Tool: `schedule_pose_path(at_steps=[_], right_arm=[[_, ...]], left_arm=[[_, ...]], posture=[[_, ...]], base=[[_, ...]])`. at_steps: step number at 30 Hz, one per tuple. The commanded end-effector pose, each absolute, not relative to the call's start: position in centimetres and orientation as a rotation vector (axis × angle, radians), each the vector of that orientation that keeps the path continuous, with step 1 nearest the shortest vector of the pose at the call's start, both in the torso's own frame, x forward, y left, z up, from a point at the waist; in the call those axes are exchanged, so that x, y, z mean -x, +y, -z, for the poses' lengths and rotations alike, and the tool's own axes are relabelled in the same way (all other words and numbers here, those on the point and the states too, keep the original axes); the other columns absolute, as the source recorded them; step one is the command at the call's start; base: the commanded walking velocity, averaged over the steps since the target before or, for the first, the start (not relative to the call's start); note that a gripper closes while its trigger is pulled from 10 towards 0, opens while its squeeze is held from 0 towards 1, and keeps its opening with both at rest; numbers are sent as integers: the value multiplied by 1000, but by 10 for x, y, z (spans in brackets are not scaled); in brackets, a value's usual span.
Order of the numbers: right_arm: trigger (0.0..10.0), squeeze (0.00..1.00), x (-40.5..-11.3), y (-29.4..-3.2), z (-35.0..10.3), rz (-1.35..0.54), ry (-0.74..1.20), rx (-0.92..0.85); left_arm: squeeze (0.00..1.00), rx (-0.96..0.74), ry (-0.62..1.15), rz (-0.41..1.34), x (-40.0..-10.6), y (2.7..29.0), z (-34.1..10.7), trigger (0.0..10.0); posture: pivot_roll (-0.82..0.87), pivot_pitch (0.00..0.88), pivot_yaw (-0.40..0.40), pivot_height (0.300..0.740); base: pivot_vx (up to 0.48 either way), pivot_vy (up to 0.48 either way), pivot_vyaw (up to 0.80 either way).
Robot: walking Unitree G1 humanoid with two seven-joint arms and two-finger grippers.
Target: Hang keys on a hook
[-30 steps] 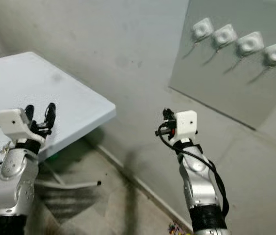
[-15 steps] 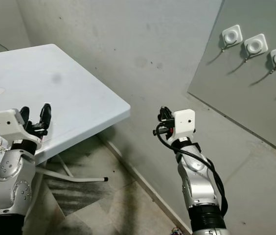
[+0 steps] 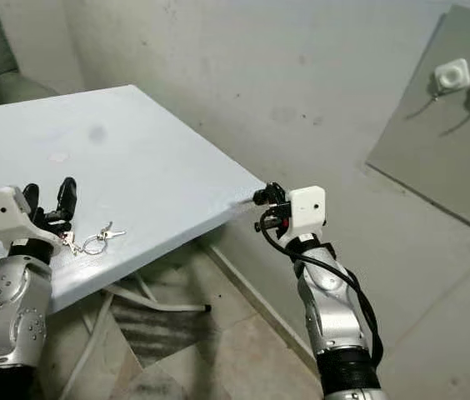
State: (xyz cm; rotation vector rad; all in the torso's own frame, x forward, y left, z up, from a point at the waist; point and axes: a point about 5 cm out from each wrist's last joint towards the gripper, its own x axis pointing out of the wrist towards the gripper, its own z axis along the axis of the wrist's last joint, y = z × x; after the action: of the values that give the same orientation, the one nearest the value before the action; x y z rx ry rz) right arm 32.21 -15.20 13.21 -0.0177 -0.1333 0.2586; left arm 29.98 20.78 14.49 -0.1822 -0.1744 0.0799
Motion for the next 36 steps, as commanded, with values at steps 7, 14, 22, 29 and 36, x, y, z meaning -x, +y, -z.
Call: schedule_pose_path(at_steps=[7, 14, 22, 29, 36], right_arm=[[10000, 0, -327, -149, -137, -260, -121, -5], [10000, 0, -329, -149, -138, -254, -115, -5], [10000, 0, -330, -150, -139, -250, -112, -1], [10000, 0, -330, -150, -139, -249, -111, 5], [10000, 0, -333, -154, -138, -169, -92, -13]], left_arm=[[0, 182, -155, -120, -301, 213, -144, 10000], [0, 188, -147, -123, -304, 212, -145, 10000], [0, 182, -127, -125, -306, 209, -143, 10000], [0, 177, -107, -122, -307, 208, -141, 10000], [0, 182, -80, -117, -307, 207, -138, 10000]], posture=[[-123, 0, -81, 724], [-127, 0, -84, 724], [-128, 0, -86, 724], [-129, 0, -88, 724], [-129, 0, -88, 724]], base=[[0, 43, -554], [0, 0, -657], [0, 0, -663], [0, 0, -663], [0, 0, -382]])
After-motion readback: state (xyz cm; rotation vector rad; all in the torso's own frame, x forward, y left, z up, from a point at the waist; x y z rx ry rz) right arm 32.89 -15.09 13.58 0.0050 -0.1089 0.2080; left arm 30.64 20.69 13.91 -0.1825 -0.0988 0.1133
